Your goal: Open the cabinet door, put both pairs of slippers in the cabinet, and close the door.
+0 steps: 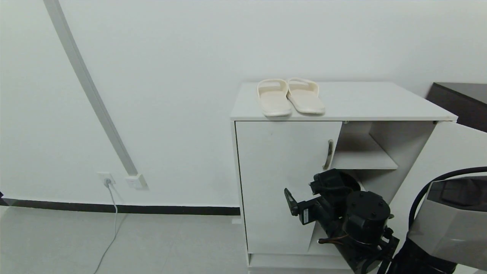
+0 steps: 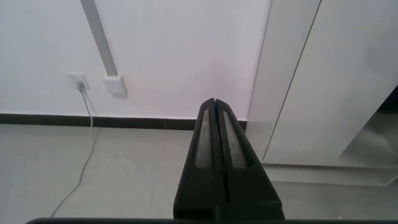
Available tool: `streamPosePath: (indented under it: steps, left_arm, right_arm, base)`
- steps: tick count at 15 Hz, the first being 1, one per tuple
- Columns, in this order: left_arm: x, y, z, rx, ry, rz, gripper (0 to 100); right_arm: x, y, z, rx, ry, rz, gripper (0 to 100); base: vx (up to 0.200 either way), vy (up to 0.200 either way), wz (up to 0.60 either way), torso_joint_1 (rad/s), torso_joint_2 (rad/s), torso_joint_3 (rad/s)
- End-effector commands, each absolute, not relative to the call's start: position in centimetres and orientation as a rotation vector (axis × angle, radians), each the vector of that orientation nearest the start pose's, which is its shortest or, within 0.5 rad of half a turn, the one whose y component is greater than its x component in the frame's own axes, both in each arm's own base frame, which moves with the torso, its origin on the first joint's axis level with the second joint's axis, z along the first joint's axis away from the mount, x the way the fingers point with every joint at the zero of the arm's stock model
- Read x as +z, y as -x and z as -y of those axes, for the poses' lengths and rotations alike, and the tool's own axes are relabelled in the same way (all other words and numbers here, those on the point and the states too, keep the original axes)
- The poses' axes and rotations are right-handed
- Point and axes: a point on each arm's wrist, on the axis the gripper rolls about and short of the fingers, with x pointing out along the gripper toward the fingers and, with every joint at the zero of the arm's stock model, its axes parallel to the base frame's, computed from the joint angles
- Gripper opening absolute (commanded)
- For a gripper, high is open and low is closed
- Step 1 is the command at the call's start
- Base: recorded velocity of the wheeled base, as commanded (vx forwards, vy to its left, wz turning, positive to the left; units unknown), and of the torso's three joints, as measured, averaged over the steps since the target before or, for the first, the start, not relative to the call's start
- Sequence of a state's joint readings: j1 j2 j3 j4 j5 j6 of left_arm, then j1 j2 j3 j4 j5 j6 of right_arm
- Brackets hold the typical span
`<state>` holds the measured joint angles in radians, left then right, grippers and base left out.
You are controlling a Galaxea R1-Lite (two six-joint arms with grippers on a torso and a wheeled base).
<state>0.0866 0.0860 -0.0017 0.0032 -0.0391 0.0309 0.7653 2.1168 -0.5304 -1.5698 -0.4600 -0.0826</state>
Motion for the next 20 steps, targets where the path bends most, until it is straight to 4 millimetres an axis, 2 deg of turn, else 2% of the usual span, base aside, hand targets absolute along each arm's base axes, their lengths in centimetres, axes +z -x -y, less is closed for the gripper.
streamPosePath:
  steps: [1,17,20]
  left_arm:
    - [7.7,1.6,0.2,0.048,-0.025,-0.09,0]
    - [7.7,1.6,0.2,0.045,-0.025,-0.09,0]
    - [7.7,1.6,0.2,0.045,-0.025,-0.09,0]
  right_arm:
    - [7.9,-24.4,-22.0,0.306,0.093,-0.001,100]
    - [7.5,-24.3,-22.0,0.308,0.104,-0.013,100]
    - [6.7,-23.8,-21.7,0.353,0.146,-0.046,100]
  base:
    - [0.0,0.0,0.0,0.183,-0.5,-0.33]
    - [0.0,0.0,0.0,0.231,-0.54,-0.321]
    - [0.0,0.0,0.6,0.201,-0.43,-0.235]
